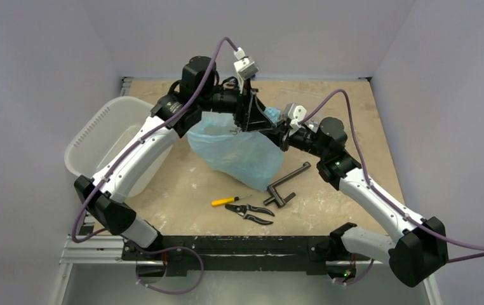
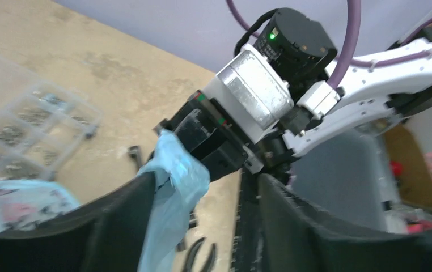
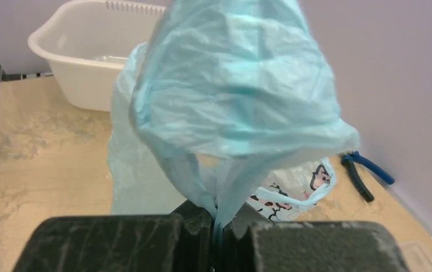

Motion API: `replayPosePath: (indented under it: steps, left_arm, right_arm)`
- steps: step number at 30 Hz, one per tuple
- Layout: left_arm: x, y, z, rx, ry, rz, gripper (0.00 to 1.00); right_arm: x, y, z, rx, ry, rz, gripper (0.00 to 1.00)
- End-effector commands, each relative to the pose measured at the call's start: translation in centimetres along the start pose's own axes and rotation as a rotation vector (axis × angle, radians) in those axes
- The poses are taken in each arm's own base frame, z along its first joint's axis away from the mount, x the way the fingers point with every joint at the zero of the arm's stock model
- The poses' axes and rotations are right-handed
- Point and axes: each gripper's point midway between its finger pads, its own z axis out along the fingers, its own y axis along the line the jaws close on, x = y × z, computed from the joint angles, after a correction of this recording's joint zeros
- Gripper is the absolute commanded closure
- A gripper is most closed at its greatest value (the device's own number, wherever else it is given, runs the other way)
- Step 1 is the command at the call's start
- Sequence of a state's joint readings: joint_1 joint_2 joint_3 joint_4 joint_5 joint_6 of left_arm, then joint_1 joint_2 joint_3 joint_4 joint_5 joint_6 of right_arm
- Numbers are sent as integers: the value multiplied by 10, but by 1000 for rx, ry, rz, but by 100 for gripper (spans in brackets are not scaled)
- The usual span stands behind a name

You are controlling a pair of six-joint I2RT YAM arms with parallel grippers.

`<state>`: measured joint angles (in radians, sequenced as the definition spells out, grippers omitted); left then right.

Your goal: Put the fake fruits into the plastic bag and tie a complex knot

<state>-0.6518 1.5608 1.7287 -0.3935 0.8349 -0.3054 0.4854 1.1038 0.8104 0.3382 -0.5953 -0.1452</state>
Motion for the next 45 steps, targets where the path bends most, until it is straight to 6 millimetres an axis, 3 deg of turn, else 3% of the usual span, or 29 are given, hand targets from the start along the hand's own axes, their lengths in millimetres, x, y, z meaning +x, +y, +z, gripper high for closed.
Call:
replayPosePath:
  steps: [1,2,4,6,8,13,17,20,21,23,26,27,30,33,36,40,42,45]
  left_arm:
    - [-47,-12,-67,-184,-95,225,22]
    - [-50,3,-83,-271,-91,247,15]
    - [-51,41,-118,-500,-43,327,11]
    - [-44,84,-156,-720,55,403,6]
    - [-27,123,-190,-834,171,393,1]
    - [33,162,-204,-765,402,296,0]
    - [41,195,-202,-816,397,303,1]
    - [37,214,-198,-840,382,293,11]
    - [33,213,-193,-818,362,296,20]
    - [17,199,-181,-750,286,295,49]
    - [-4,146,-165,-573,168,310,93]
    - [-7,130,-165,-543,141,303,100]
    - [-12,75,-168,-468,73,280,100]
    - [-7,36,-174,-430,31,222,100]
    - [7,26,-177,-458,-15,151,100]
    - [30,59,-187,-603,-60,-3,100]
    - [51,74,-193,-670,-42,-80,100]
    - [88,101,-218,-829,-18,-123,100]
  right_arm:
    - [-17,-3,-5,19,-54,-104,100]
    - [-16,-2,-6,15,-46,-113,100]
    - [-15,1,-9,-1,-40,-127,100]
    - [-15,5,-11,-16,-33,-142,100]
    - [-14,8,-13,-29,-28,-148,100]
    - [-14,10,-15,-39,-17,-153,100]
    - [-17,11,-16,-47,-13,-155,100]
    - [-18,10,-17,-47,-7,-163,100]
    - [-17,10,-17,-47,-4,-163,100]
    - [-16,9,-18,-44,3,-161,100]
    - [-17,-7,-21,4,15,-135,100]
    - [-19,-18,-23,33,14,-115,100]
    - [-21,-56,-26,110,22,2,100]
    - [-16,-85,-23,137,60,153,100]
    - [1,-90,-14,111,112,258,100]
    - [43,-98,-13,139,200,379,100]
    - [66,-104,-18,164,246,425,100]
    - [92,-111,-27,199,319,478,100]
